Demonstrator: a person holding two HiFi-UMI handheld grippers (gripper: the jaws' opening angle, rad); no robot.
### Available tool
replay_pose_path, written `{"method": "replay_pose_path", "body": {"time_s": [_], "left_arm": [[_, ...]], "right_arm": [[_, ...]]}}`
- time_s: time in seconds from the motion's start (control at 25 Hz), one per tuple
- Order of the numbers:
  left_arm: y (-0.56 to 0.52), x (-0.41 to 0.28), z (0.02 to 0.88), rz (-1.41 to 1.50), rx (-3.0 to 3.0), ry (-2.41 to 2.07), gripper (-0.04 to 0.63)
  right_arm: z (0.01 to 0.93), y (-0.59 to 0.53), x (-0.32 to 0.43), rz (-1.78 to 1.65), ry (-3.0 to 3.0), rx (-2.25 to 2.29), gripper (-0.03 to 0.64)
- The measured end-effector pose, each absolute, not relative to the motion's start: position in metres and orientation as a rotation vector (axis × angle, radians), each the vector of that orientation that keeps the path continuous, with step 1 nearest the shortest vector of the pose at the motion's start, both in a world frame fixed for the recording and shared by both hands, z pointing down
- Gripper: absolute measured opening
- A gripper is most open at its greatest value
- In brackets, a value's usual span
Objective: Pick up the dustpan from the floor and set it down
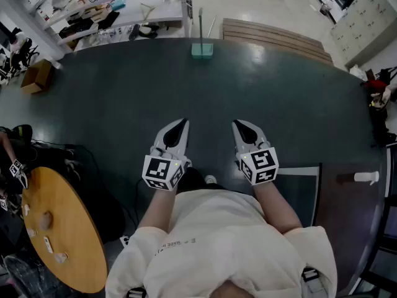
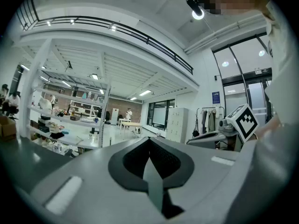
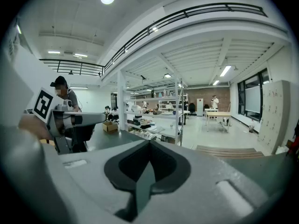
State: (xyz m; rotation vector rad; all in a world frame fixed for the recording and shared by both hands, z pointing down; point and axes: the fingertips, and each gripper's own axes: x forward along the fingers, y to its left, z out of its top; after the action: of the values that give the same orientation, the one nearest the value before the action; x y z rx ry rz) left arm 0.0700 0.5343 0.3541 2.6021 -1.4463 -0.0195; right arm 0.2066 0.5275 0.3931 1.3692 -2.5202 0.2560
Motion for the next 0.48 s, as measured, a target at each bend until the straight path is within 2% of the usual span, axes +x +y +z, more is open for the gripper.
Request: {"method": "replay_pose_path", "body": {"time_s": [0.48], "left_arm": [[0.519, 0.073, 0.359, 0.003, 2.594, -1.436, 0.015]], "right_arm": [[0.399, 0.512, 0.213, 0.288, -2.519, 1.395, -0.011]]}}
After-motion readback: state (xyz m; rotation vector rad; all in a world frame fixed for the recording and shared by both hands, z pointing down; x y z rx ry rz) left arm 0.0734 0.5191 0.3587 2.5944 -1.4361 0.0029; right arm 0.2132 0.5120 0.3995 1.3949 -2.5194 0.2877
